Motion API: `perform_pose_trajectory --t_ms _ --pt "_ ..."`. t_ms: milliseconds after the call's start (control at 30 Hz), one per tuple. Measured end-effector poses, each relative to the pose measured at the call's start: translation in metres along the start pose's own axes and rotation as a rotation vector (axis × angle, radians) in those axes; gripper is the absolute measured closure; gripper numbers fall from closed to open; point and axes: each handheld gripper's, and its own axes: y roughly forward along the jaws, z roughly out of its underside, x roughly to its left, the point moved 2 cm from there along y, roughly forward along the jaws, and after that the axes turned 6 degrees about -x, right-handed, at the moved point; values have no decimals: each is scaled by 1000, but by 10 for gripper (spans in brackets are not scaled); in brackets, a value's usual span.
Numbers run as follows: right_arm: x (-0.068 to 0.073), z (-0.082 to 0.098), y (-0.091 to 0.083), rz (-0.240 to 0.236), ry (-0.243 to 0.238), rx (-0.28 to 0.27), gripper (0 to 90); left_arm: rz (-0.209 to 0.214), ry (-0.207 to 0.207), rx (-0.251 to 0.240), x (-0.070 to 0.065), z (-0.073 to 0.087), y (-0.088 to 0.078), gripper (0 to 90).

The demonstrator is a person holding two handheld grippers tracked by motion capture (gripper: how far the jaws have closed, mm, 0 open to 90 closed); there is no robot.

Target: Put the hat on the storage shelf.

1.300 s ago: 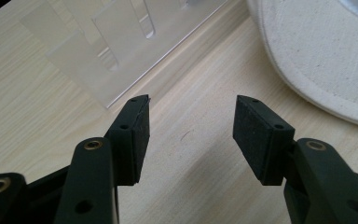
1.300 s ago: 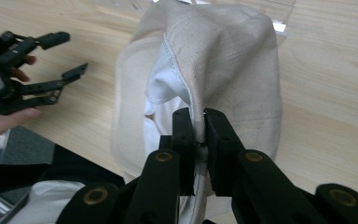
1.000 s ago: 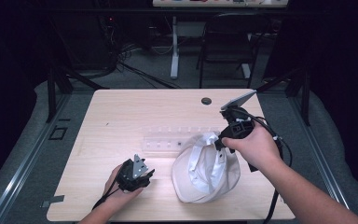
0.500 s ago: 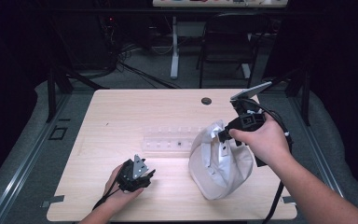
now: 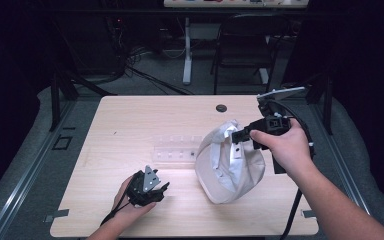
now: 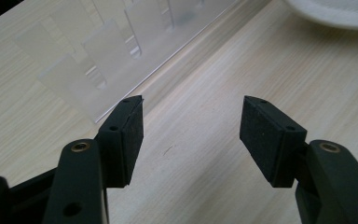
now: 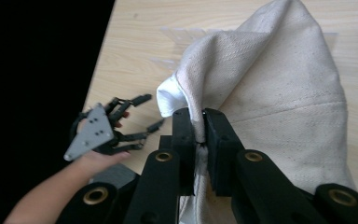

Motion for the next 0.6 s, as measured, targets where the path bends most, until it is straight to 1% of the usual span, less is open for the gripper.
perform_pose_trajectory --t_ms 67,100,233,367,467,600 --pt "2 -2 1 -37 17 -4 831 10 -7 -15 -3 -3 -3 388" --pt "3 -3 2 -43 16 -10 831 15 -3 -22 -5 -5 -4 382" --pt "9 -9 1 -53 12 -30 831 40 0 -35 -14 -11 -5 359" --pt "14 -17 1 -70 14 -47 831 60 14 -31 -22 -16 -4 339" --pt "17 -24 2 -81 19 -64 831 64 19 -42 -28 -20 -3 327" --pt "21 -32 5 -72 23 -77 831 80 25 -64 -34 -29 -3 326"
